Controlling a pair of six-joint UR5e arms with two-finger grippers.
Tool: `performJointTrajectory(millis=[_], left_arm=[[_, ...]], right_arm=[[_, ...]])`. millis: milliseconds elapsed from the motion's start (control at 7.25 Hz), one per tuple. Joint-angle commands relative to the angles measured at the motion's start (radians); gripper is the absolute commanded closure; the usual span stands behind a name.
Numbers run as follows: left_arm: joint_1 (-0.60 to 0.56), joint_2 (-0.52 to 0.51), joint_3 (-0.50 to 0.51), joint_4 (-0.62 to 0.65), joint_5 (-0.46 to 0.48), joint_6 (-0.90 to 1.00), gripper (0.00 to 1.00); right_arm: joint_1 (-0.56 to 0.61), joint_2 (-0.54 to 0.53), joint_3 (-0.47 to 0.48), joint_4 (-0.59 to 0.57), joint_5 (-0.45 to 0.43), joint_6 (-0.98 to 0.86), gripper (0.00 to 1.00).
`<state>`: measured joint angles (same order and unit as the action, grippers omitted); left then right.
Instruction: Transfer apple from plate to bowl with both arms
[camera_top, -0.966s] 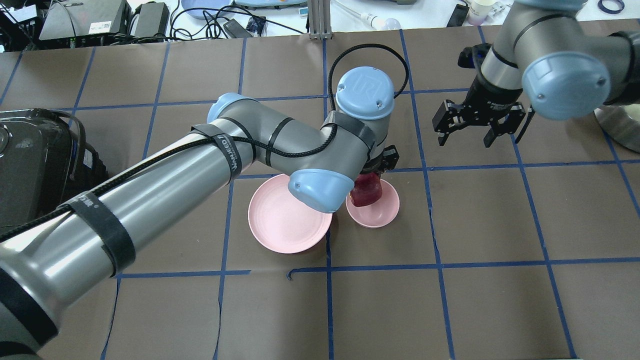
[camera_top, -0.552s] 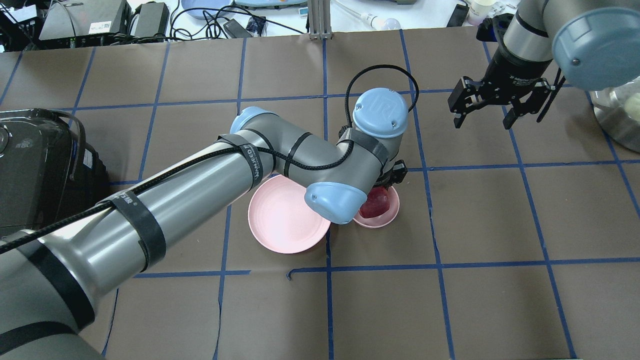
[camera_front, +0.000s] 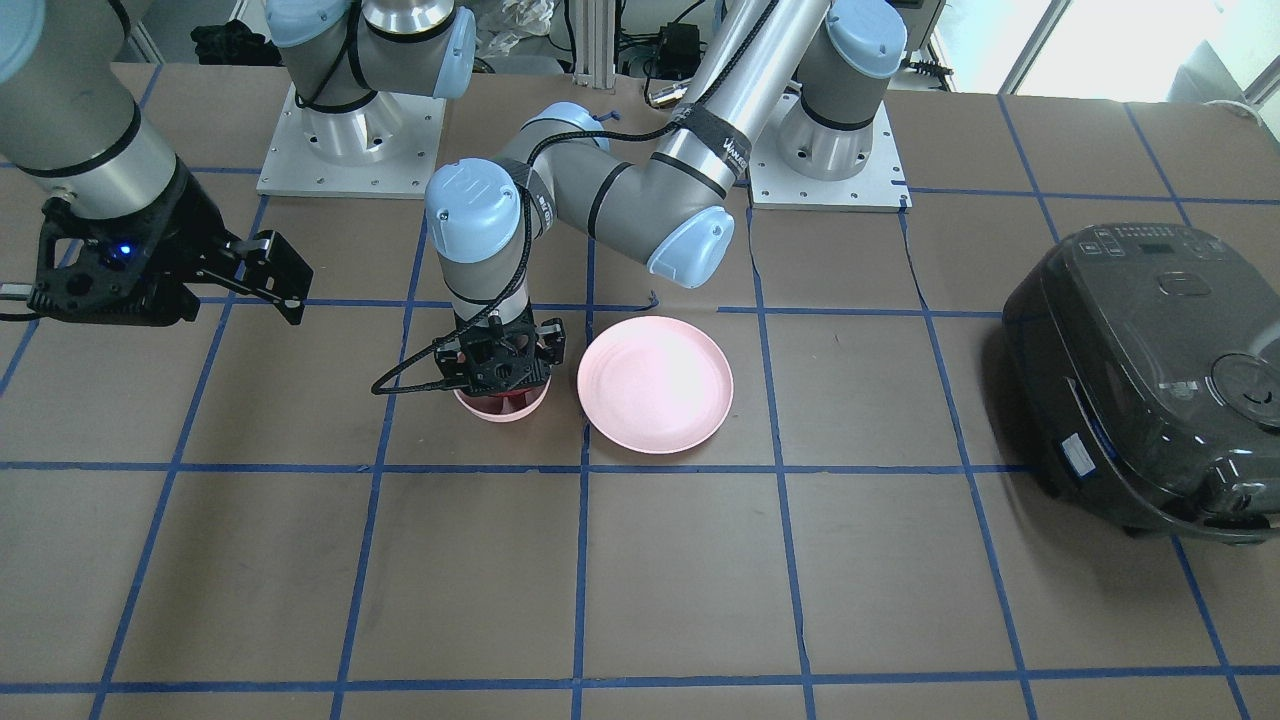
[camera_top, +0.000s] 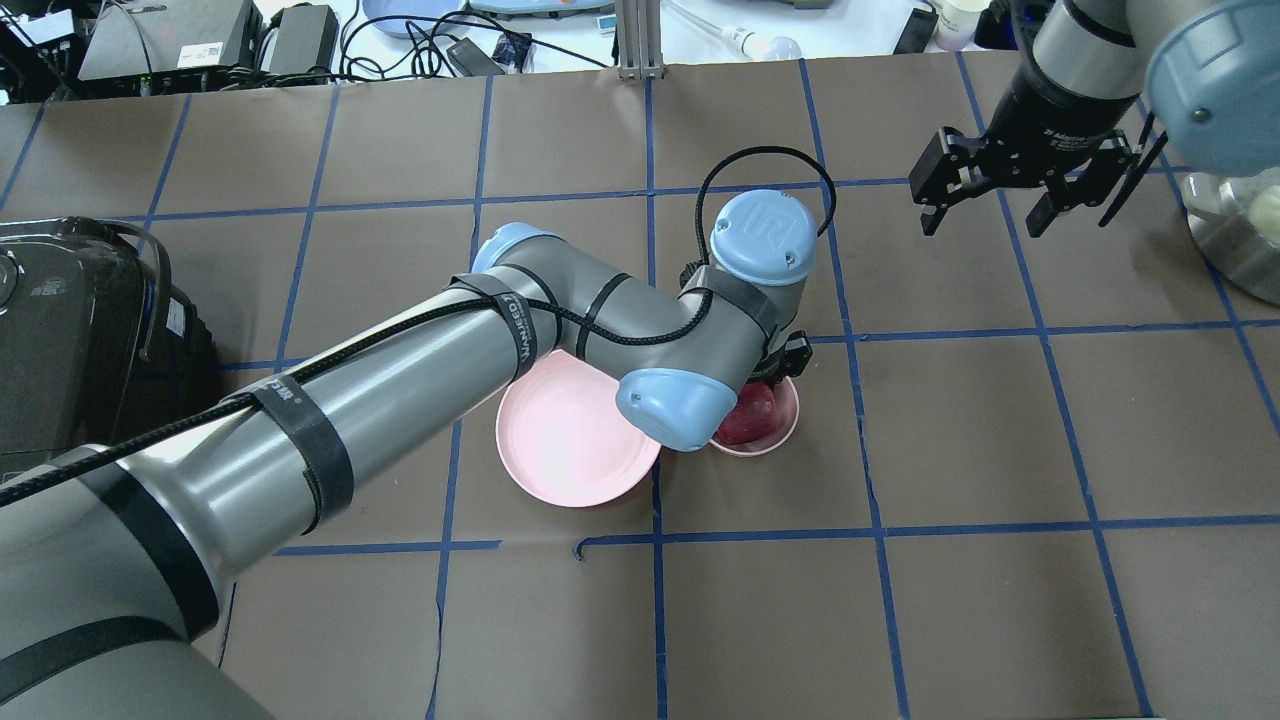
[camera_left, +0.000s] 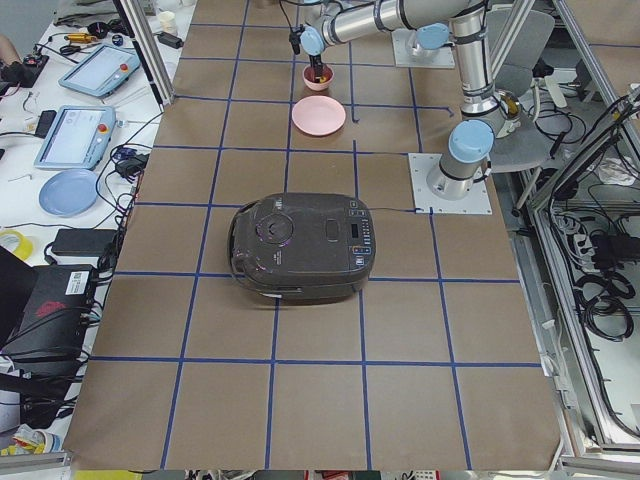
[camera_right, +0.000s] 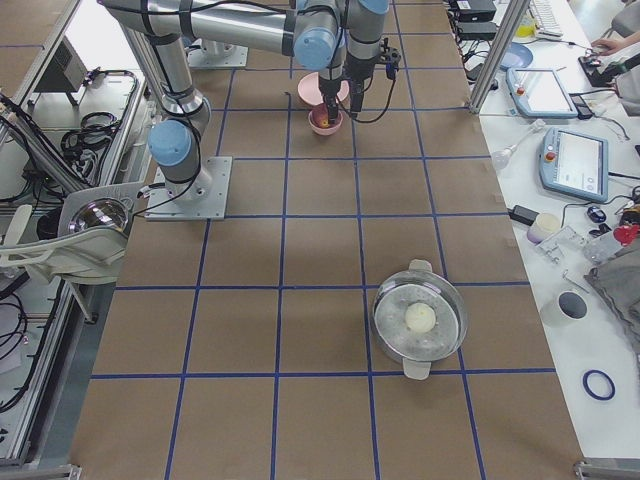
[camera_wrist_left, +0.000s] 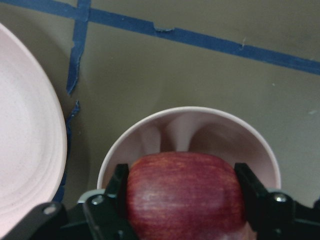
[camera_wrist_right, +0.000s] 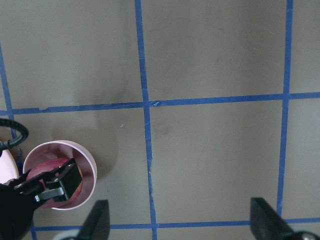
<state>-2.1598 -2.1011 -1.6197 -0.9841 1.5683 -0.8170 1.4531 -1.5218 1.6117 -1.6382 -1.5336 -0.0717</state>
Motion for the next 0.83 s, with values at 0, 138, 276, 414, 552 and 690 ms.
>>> performJointTrajectory(millis=[0, 138, 276, 414, 552, 690], left_arm=[[0.001, 0.018, 0.003, 0.008, -0.001, 0.028, 0.00], [0.012, 0.048, 0.006, 0.001, -0.004, 0.045, 0.00], [0.026, 0.088, 0.007, -0.007, -0.005, 0.047, 0.00], [0.052, 0.139, 0.009, -0.052, -0.046, 0.100, 0.00], [0.070, 0.206, 0.018, -0.146, -0.057, 0.154, 0.00], [0.084, 0.269, 0.032, -0.247, -0.057, 0.208, 0.00]], right_arm=[[0.033, -0.043, 0.002, -0.014, 0.000, 0.019, 0.00], [0.071, -0.044, 0.001, -0.015, 0.001, 0.083, 0.00], [0.099, -0.047, 0.001, -0.015, 0.001, 0.186, 0.00], [0.099, -0.054, -0.006, -0.015, 0.018, 0.185, 0.00], [0.099, -0.072, -0.013, -0.014, 0.021, 0.185, 0.00], [0.099, -0.075, -0.015, -0.014, 0.021, 0.185, 0.00]])
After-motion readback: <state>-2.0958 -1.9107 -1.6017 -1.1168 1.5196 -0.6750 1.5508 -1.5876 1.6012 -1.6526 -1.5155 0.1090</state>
